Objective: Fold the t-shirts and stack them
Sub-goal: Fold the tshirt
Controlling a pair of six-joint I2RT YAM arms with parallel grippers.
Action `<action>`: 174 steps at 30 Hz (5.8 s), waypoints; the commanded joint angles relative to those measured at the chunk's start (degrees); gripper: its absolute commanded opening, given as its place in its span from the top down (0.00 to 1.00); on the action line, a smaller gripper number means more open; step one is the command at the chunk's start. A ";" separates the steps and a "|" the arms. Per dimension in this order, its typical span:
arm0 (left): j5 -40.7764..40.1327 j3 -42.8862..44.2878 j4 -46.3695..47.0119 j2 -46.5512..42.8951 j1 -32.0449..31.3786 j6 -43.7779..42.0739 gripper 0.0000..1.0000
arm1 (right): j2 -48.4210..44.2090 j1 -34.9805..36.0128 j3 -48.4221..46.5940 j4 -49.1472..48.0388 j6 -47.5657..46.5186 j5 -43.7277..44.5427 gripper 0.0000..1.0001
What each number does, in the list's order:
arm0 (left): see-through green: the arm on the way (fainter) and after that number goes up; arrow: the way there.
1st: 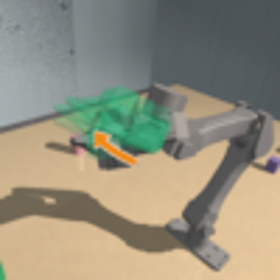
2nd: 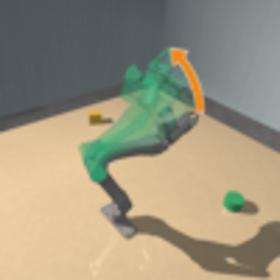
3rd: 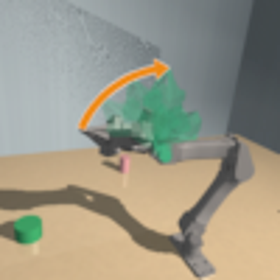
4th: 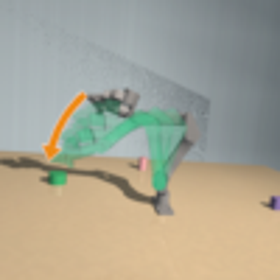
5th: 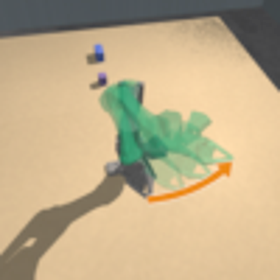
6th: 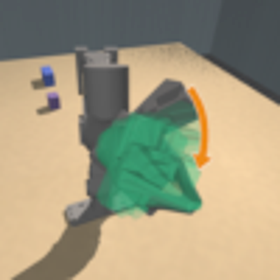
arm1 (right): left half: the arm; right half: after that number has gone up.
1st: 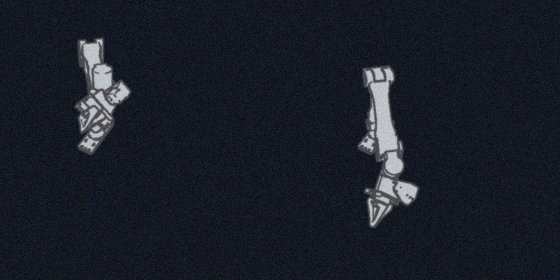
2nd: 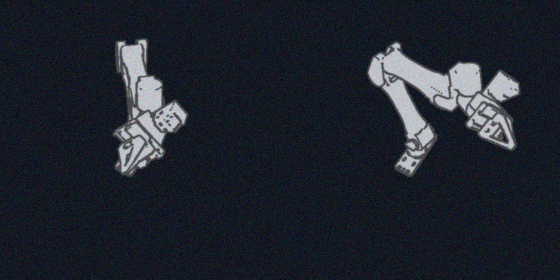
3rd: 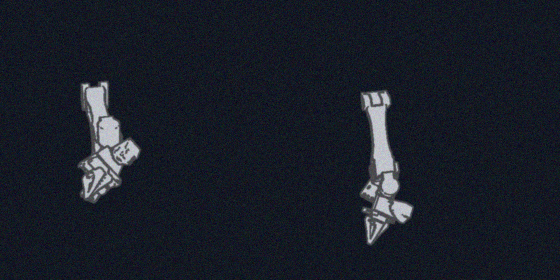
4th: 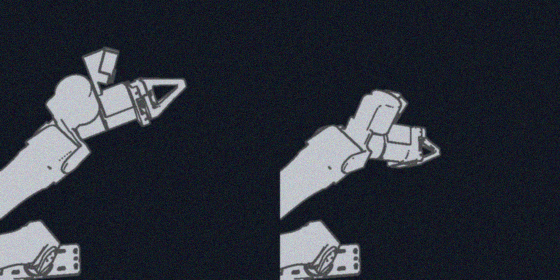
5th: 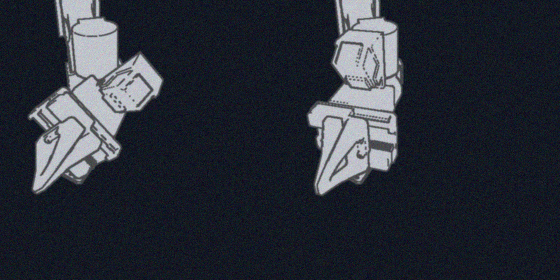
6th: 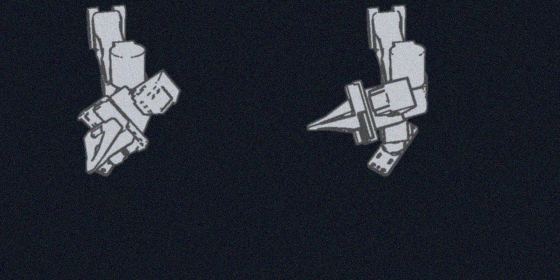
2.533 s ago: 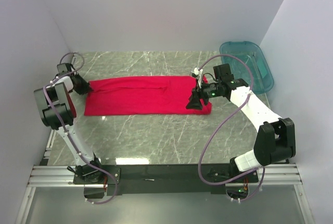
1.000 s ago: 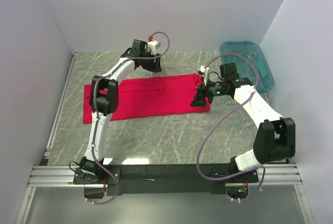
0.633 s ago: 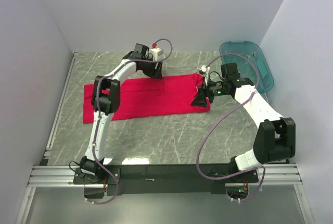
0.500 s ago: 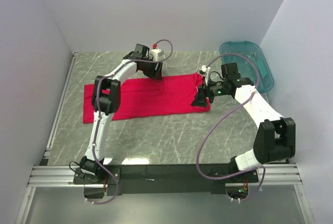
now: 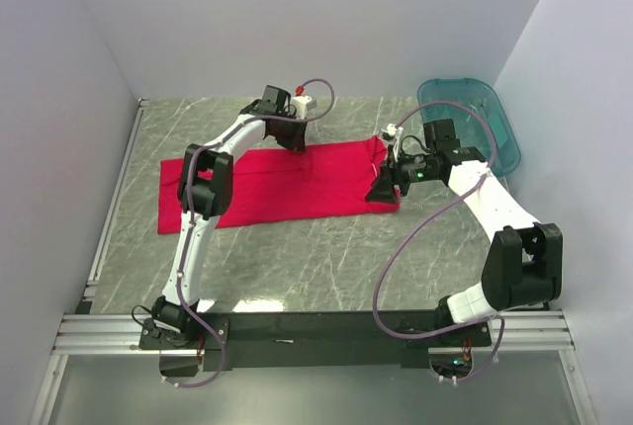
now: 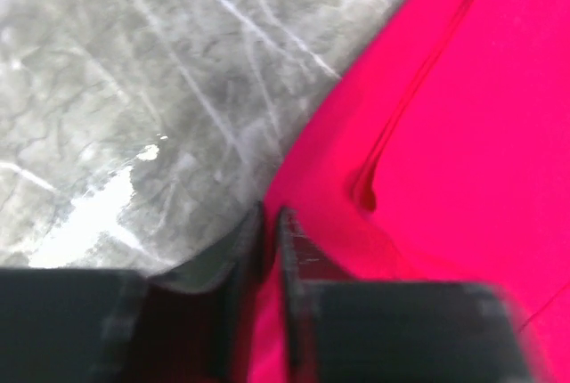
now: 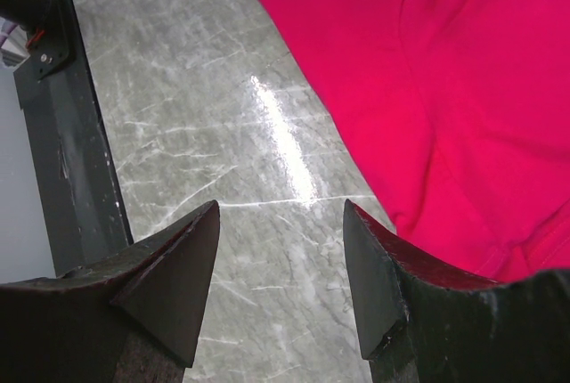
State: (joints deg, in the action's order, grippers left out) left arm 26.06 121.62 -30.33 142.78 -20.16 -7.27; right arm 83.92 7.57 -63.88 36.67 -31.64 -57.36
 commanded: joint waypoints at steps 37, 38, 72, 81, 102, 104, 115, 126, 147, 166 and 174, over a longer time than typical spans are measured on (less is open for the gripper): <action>-27.12 -41.26 18.81 -59.38 17.51 33.35 0.21 | 2.28 40.56 5.79 -19.41 -24.61 42.56 0.26; -26.86 -44.60 18.38 -63.20 20.14 34.76 0.21 | 6.74 43.11 4.82 -25.44 -23.39 45.82 0.27; -35.82 -66.43 -0.17 -111.49 28.07 31.00 0.08 | 48.11 59.84 -29.13 -36.49 -21.89 66.34 1.00; -29.95 -66.43 0.88 -109.65 27.63 31.88 0.09 | 21.13 55.98 3.46 -21.90 -28.74 51.66 1.00; -2.15 -56.34 20.92 -50.08 8.83 41.98 0.28 | -24.15 31.10 28.80 -7.83 -26.99 39.78 0.23; -4.17 -50.73 19.44 -42.79 8.21 41.72 0.28 | -25.29 31.10 30.90 -9.32 -27.07 40.74 0.21; -5.76 -29.53 10.56 -18.97 6.19 38.73 0.33 | -26.09 21.79 24.34 -20.75 -4.24 43.39 0.18; -2.95 -18.45 5.98 -8.84 5.75 38.82 0.70 | -26.00 8.96 15.10 -18.30 7.99 25.73 0.18; -8.05 -5.01 4.31 -3.93 18.75 44.00 0.99 | -27.41 4.03 16.94 -18.38 8.96 22.30 0.19; -17.18 -26.05 13.40 -35.33 21.05 24.52 0.39 | -28.81 7.28 23.17 -5.83 -29.31 -0.10 0.08; -18.71 -78.95 48.18 -88.13 -2.68 -6.08 0.01 | -15.27 34.93 23.08 -14.58 -24.88 24.80 0.07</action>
State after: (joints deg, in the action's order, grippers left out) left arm 7.79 54.04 6.07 64.64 -19.97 1.21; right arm 69.01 36.10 -41.69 27.70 -57.10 -44.23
